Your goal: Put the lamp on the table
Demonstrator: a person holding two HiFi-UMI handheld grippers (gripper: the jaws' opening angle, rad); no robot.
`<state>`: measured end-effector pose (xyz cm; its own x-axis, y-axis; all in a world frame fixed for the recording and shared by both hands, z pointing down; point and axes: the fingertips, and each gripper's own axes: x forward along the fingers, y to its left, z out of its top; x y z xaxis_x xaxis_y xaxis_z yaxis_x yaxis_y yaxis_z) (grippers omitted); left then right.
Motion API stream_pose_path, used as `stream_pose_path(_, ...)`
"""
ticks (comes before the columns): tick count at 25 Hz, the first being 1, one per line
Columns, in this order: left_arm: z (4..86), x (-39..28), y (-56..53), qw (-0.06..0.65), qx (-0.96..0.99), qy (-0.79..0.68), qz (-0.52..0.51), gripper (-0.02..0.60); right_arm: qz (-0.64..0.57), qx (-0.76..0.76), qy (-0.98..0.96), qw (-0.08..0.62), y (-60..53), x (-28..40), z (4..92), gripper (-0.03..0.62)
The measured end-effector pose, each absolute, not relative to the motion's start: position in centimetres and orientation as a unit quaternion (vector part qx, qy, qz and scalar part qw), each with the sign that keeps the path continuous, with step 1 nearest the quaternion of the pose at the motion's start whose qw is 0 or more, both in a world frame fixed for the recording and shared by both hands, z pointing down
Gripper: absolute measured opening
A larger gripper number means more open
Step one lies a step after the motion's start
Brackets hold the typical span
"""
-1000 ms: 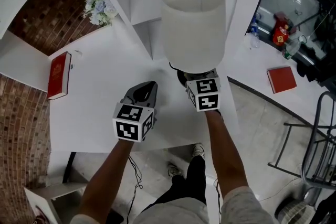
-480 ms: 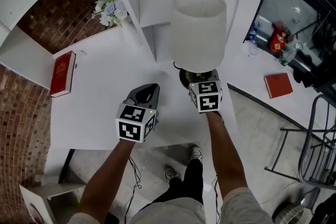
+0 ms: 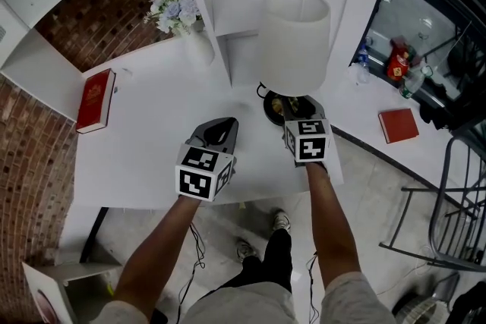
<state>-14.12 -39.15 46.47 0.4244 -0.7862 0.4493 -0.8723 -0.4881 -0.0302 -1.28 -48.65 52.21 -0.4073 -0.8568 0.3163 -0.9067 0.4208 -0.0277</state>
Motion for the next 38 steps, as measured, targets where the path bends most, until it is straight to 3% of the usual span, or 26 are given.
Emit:
stream_pose_path(32, 40.2, -14.8, -34.6, 0.093, 0.847, -0.505, 0.141, -0.006, 0.054, 0.515, -0.834, 0.192, -38.5, -1.5, 42.7, 0.121)
stream_pose_path(38, 39.6, -15.9, -34.0, 0.089, 0.841, -0.516, 0.137, -0.006, 0.056, 0.524, -0.832, 0.175, -36.7, -1.7, 40.3, 0.086)
